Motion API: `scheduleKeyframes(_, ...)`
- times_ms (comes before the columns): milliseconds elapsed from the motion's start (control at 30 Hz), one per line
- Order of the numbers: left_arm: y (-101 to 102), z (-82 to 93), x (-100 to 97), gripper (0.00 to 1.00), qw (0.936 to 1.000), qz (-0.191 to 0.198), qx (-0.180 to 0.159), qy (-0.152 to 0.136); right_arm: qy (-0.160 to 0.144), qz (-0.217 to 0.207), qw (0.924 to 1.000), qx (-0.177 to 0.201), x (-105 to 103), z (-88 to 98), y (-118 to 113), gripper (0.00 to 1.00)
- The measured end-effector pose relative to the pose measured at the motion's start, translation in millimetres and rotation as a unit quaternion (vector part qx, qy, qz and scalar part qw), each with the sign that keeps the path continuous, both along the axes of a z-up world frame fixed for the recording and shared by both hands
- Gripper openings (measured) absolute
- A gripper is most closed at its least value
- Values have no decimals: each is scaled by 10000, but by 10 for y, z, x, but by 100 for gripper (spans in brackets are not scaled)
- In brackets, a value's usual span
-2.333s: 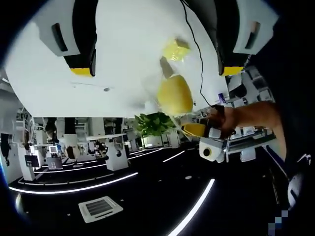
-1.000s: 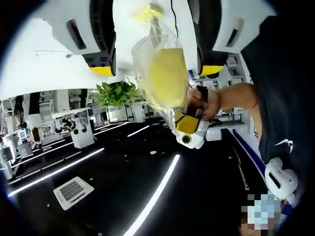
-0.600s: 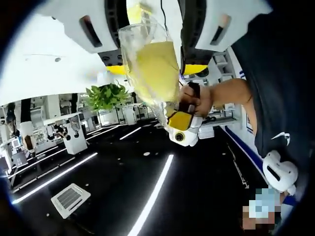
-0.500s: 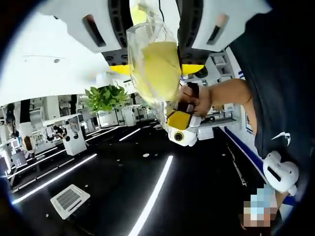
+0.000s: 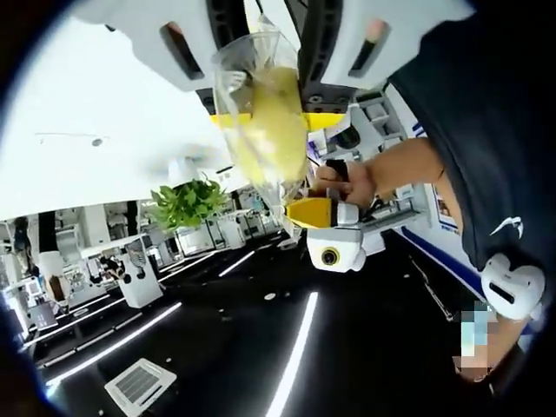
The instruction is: Compare the silicone blocks by pressing each to a similar depth, holding the contact briefly, and releasing to observe deformation and rebound differences across the visible hardness samples.
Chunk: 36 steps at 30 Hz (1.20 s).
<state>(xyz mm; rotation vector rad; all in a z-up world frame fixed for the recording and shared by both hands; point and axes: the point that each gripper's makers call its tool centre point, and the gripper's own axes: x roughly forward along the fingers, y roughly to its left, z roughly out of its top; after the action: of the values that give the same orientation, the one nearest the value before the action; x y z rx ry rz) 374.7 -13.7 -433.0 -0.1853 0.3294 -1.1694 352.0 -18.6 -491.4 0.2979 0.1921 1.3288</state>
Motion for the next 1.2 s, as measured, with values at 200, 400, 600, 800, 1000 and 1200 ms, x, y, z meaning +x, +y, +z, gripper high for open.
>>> scheduleKeyframes(200, 36, -11, -10, 0, 9999, 21, -20, -119, -71, 3, 9996, -274, -1, 2, 19, 9)
scheduleKeyframes(400, 85, 12, 0, 0, 9994, 34, 36, -350, -9, 31, 9995, -306, 18, 22, 60, 7)
scheduleKeyframes(600, 126, 3, 28, 0, 9996, 81, 7, -268, -6, 66, 9991, -417, 13, 13, 91, 6)
scheduleKeyframes(800, 150, -26, 70, 0, 9999, 159, -27, -7, 24, -1, 9990, -452, 42, -3, 117, 5)
scheduleKeyframes(1000, 152, 11, 77, 0, 9998, 130, -50, -146, 53, 12, 9986, -523, 74, 31, 114, 4)
scheduleKeyframes(1200, 176, 23, 91, 0, 9996, 216, -139, -113, 49, 38, 9979, -649, 54, 67, 133, 2)
